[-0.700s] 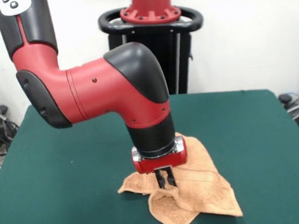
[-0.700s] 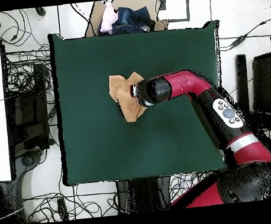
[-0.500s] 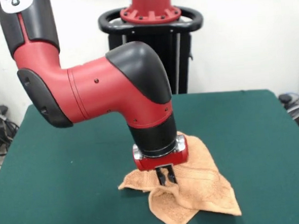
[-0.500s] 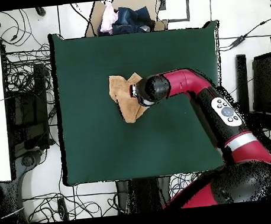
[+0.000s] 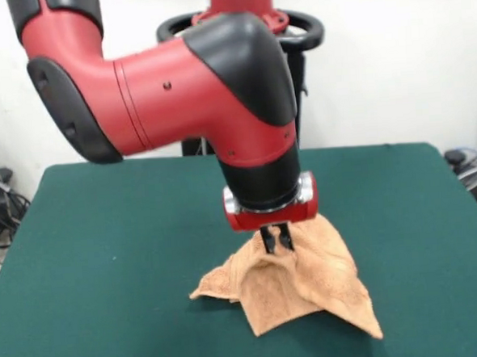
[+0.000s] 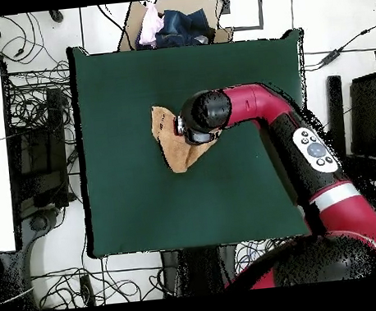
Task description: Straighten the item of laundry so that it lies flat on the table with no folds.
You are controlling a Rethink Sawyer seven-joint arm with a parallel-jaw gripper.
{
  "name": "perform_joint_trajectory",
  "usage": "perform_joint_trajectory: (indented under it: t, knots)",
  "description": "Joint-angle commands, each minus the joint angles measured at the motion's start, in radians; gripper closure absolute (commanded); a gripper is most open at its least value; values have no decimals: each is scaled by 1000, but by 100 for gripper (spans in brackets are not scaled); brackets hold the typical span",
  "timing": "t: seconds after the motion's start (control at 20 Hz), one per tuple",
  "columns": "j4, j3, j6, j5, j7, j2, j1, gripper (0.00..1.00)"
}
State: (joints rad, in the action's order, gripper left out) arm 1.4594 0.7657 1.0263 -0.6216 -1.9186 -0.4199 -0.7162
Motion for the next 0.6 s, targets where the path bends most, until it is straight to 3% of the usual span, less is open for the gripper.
perform_joint_trajectory:
  t: [0.05, 0.6]
  knots:
    - [59, -82, 102, 81, -61, -101, 32, 100]
    - [121, -87, 233, 239, -75, -305, 49, 100]
